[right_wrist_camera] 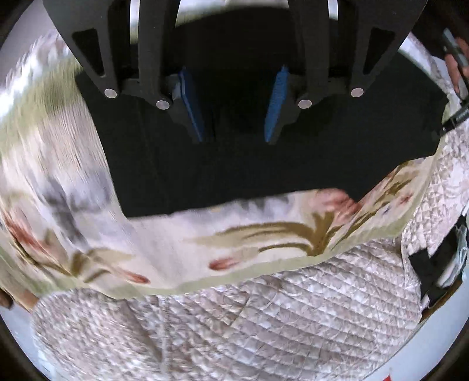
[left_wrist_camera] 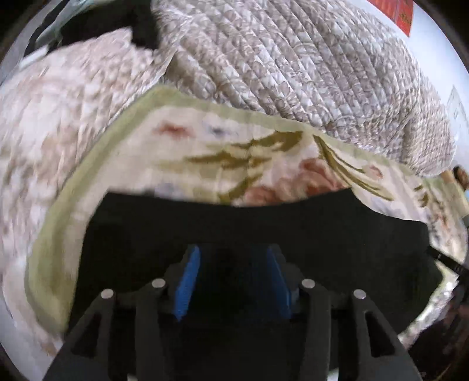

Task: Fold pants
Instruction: 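Lower the pants flat and open both grippers above them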

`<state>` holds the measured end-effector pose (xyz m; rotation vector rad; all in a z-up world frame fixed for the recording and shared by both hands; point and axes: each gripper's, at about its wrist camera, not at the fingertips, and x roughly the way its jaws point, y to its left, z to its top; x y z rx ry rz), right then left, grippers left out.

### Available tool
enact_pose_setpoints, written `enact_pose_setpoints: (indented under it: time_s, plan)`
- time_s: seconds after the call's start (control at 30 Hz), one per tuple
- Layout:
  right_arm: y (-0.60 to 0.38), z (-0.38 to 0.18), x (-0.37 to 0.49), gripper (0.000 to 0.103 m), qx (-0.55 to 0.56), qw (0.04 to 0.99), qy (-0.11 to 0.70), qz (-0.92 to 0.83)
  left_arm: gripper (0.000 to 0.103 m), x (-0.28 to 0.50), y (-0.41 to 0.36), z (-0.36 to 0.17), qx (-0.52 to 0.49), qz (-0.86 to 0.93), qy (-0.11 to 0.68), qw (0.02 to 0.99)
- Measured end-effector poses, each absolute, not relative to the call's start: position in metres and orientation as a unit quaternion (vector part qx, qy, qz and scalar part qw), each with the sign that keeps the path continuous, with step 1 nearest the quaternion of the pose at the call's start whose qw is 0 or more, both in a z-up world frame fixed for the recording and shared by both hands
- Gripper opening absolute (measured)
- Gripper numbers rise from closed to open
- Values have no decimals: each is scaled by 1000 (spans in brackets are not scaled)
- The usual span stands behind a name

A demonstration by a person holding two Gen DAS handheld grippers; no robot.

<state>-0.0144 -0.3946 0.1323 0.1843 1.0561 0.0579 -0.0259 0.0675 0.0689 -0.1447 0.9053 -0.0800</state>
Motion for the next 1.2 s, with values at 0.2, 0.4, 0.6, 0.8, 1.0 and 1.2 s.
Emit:
enact_pose_setpoints:
  time_s: [0.2,0.4,0.6,0.8,1.0,1.2]
  plan:
    - [-406,100,26,42,84,834,546,-6,50,9,98,47,-87,29,452,887]
    - [-393,116,16,42,93,862,498,10,50,0,97,49,-92,35,428,898]
    - [-349,125,0,42,60,879,465,84,50,-17,90,53,-107,11,421,901]
    - [-303,108,-11,42,15,867,477,144,50,-22,58,49,-70,-27,423,903]
    - [-287,92,-13,44,-31,864,481,148,50,-19,45,44,-44,-18,430,902]
    - [-282,100,-19,44,-38,867,471,155,50,-26,39,47,-45,-33,426,903]
